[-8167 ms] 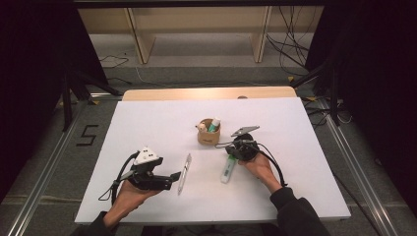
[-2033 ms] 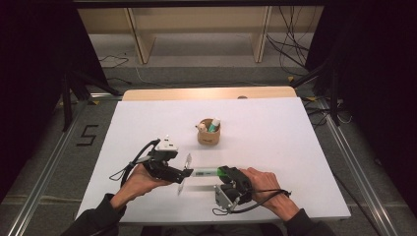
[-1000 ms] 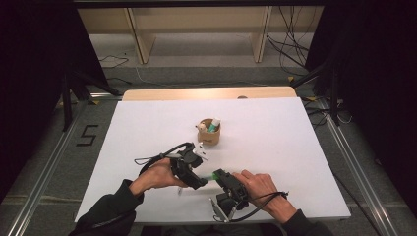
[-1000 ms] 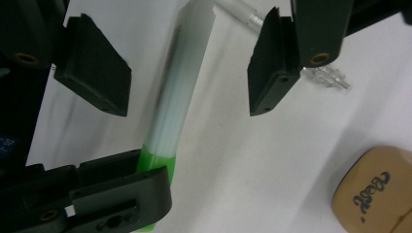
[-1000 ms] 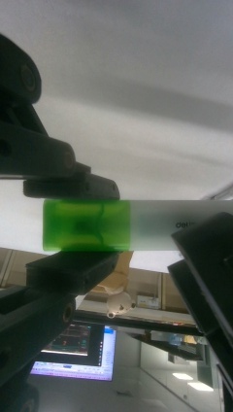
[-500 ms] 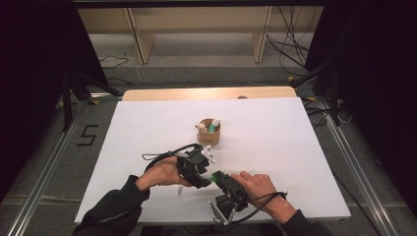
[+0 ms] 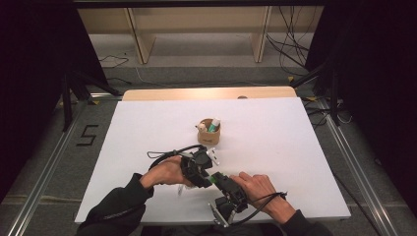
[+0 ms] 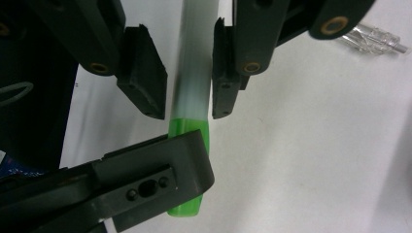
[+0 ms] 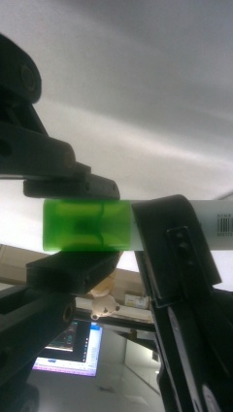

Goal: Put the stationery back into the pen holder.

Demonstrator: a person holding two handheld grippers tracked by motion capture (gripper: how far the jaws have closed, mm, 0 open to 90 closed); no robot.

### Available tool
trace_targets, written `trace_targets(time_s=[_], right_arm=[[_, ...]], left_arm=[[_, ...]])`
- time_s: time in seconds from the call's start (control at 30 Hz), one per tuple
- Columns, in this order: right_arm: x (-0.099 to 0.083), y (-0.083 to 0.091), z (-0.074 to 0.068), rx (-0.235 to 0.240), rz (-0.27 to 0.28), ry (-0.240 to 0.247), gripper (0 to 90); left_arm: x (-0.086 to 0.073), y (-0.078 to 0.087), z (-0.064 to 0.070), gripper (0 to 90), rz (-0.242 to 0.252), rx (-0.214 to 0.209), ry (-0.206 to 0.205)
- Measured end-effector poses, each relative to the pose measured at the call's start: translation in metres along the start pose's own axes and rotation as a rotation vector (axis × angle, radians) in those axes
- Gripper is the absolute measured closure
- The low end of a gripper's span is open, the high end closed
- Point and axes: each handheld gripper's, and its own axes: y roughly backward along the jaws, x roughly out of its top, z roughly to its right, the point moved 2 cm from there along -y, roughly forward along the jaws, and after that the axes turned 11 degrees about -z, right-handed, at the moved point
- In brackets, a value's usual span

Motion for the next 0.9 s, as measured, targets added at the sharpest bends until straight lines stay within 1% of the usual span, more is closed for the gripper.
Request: trace_targets(time_s=[0.03, 0.17, 0.37, 0.47, 0.57, 0.6, 0.63, 0.67, 0.7, 0.73, 0.77, 0.8, 0.87, 0.9], right_arm=[[0.0001, 0.0000, -0.0002, 0.000, 0.001, 0.003, 67.4], [0.0006, 0.0002, -0.0009, 0.000, 0.004, 0.011, 67.4], [0.0011, -0.0003, -0.0028, 0.005, 0.010, 0.026, 67.4], [0.0012, -0.0002, -0.0046, 0.005, 0.009, 0.028, 67.4], [0.0013, 0.0003, -0.0056, 0.001, 0.011, 0.033, 67.3], [0.0019, 0.0002, -0.0050, -0.005, 0.022, 0.042, 67.2], [0.0019, 0.0002, -0.0051, -0.004, 0.023, 0.040, 67.0], [0.0018, 0.0002, -0.0049, -0.007, 0.020, 0.036, 66.3], [0.0013, 0.0000, -0.0048, -0.002, 0.011, 0.025, 65.1], [0.0004, -0.0003, -0.0038, -0.001, 0.014, 0.007, 63.1], [-0.0008, 0.0003, -0.0026, 0.010, 0.011, -0.018, 60.9], [-0.0020, 0.0007, -0.0009, 0.015, 0.015, -0.029, 59.1], [-0.0045, 0.0019, 0.0011, 0.014, 0.012, -0.053, 55.0], [-0.0057, 0.0021, 0.0018, 0.008, 0.012, -0.067, 52.8]], left_arm=[[0.0002, -0.0004, 0.0000, 67.4, 0.002, -0.005, 0.006], [0.0011, -0.0016, -0.0010, 69.3, -0.012, -0.012, -0.010], [0.0019, -0.0045, -0.0010, 70.5, -0.029, -0.030, -0.015], [0.0016, -0.0054, -0.0013, 71.8, -0.029, -0.036, -0.019], [0.0010, -0.0055, -0.0016, 73.2, -0.034, -0.060, -0.013], [0.0007, -0.0055, -0.0018, 73.4, -0.032, -0.065, -0.009], [0.0002, -0.0049, -0.0028, 73.8, -0.027, -0.073, -0.008], [-0.0004, -0.0037, -0.0040, 74.8, -0.019, -0.086, 0.004], [-0.0009, -0.0029, -0.0050, 76.0, -0.015, -0.088, 0.006], [-0.0014, -0.0026, -0.0055, 76.1, -0.015, -0.090, 0.003], [-0.0020, -0.0022, -0.0054, 76.1, -0.012, -0.088, -0.001], [-0.0021, -0.0018, -0.0042, 76.2, 0.001, -0.091, 0.011], [-0.0028, 0.0003, -0.0044, 76.3, -0.003, -0.087, 0.000], [-0.0031, 0.0008, -0.0037, 76.3, 0.005, -0.089, 0.010]])
